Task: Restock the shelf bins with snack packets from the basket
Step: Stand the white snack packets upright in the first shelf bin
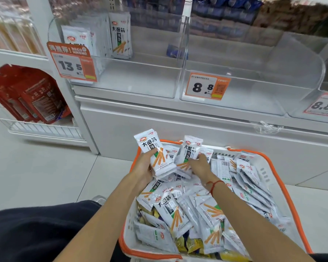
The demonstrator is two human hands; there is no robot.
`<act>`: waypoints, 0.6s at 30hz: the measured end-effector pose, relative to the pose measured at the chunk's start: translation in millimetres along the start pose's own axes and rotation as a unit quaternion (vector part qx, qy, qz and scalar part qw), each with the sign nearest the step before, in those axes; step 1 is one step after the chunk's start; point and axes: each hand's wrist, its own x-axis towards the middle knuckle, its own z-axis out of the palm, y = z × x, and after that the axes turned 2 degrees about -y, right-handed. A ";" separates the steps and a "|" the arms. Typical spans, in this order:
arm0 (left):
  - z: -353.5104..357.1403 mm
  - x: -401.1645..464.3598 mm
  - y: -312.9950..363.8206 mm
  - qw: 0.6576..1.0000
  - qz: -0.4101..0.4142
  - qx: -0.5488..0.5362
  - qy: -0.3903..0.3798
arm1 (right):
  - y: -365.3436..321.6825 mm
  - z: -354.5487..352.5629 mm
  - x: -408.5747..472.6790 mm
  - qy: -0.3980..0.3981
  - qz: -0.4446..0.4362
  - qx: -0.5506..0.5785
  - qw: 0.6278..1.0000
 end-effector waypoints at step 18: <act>23.5 -44.6 30.6 0.999 0.008 0.024 0.024 | -73.8 -2.8 -80.0 -0.138 -0.118 0.036 0.983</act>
